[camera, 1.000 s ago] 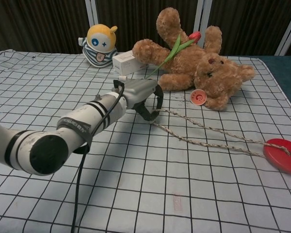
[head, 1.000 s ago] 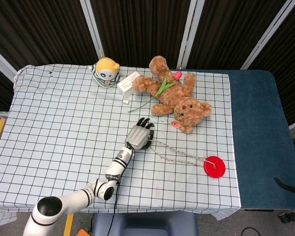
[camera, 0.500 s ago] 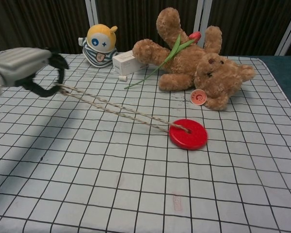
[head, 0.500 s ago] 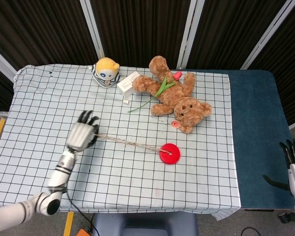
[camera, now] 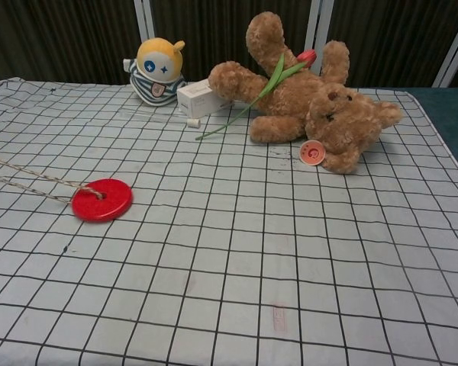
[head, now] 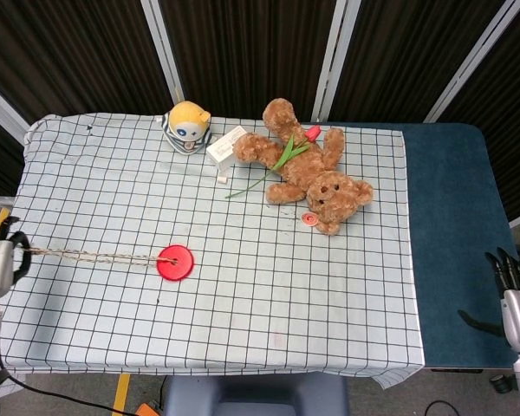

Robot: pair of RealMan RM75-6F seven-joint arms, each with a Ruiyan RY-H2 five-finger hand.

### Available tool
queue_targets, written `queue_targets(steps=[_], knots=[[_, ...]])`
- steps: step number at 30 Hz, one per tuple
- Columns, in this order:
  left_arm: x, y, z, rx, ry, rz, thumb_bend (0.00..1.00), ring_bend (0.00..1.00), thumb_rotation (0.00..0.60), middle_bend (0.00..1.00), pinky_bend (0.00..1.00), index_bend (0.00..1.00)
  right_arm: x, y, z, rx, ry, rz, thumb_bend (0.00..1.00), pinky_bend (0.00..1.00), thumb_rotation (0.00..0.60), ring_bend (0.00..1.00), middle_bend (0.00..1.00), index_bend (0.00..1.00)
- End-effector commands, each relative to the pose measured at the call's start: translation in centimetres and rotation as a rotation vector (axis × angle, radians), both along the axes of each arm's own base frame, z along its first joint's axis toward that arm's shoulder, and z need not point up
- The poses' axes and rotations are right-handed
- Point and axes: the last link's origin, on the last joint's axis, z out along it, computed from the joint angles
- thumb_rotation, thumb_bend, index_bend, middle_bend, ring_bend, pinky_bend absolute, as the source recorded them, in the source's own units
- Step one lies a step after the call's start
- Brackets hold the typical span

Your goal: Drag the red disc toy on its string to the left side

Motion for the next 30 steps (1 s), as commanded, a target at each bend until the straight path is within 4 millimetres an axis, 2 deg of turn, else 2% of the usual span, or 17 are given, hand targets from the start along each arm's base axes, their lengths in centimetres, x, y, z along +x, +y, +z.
queue_targets(steps=[1,7,12,15,19,24,25,26,28,29,30], knots=[[-1.7,0.1,2.8,0.078,0.05,0.049,0.72,0.03,0.6,0.23,0.1,0.88,0.2,0.0,-0.2,0.004,0.002,0.005,0.03,0.0,0.6,0.0,0.0,0.0],[-2.4,1.4,4.8,0.152,0.068,0.079,0.72,0.03,0.6,0.23,0.1,0.88,0.3,0.0,-0.1,0.002,0.005,0.008,0.03,0.0,0.6,0.0,0.0,0.0],[-1.9,2.2,4.7,0.182,0.077,0.055,0.72,0.03,0.6,0.24,0.1,0.88,0.2,0.2,0.0,-0.004,0.006,0.002,0.03,0.0,0.6,0.0,0.0,0.0],[-0.7,2.3,3.3,0.14,0.028,0.005,0.72,0.03,0.6,0.24,0.1,0.88,0.1,0.2,-0.1,0.001,0.005,-0.004,0.03,0.0,0.6,0.0,0.0,0.0],[2.7,2.0,0.4,0.06,-0.024,-0.149,0.71,0.06,0.6,0.26,0.12,0.88,0.0,0.1,-0.4,0.011,0.005,-0.008,0.03,0.0,0.6,0.0,0.0,0.0],[4.9,2.8,-3.3,-0.056,-0.108,-0.212,0.69,0.09,0.6,0.28,0.14,0.86,0.0,0.0,-0.6,0.013,-0.004,-0.002,0.03,0.0,0.6,0.0,0.0,0.0],[5.2,2.8,-4.1,-0.088,-0.126,-0.213,0.67,0.09,0.6,0.26,0.14,0.82,0.0,0.0,-0.6,0.012,-0.005,-0.004,0.03,0.0,0.6,0.0,0.0,0.0],[5.3,2.8,-4.7,-0.131,-0.132,-0.2,0.62,0.06,0.6,0.22,0.12,0.67,-0.1,0.0,-0.5,0.011,-0.006,-0.007,0.03,0.0,0.6,0.0,0.0,0.0],[5.2,2.6,-5.8,-0.254,-0.134,-0.148,0.46,0.01,0.6,0.07,0.04,0.2,-0.4,0.0,-0.5,0.009,-0.007,-0.017,0.03,0.0,0.6,0.0,0.0,0.0],[5.4,2.5,-6.3,-0.328,-0.153,-0.115,0.4,0.0,0.6,0.02,0.02,0.06,-0.5,0.0,-0.4,0.008,-0.008,-0.02,0.03,0.0,0.6,0.0,0.0,0.0],[5.6,2.5,-6.4,-0.352,-0.166,-0.107,0.34,0.0,0.6,0.0,0.0,0.0,-0.6,0.0,-0.3,0.006,-0.009,-0.022,0.03,0.0,0.6,0.0,0.0,0.0]])
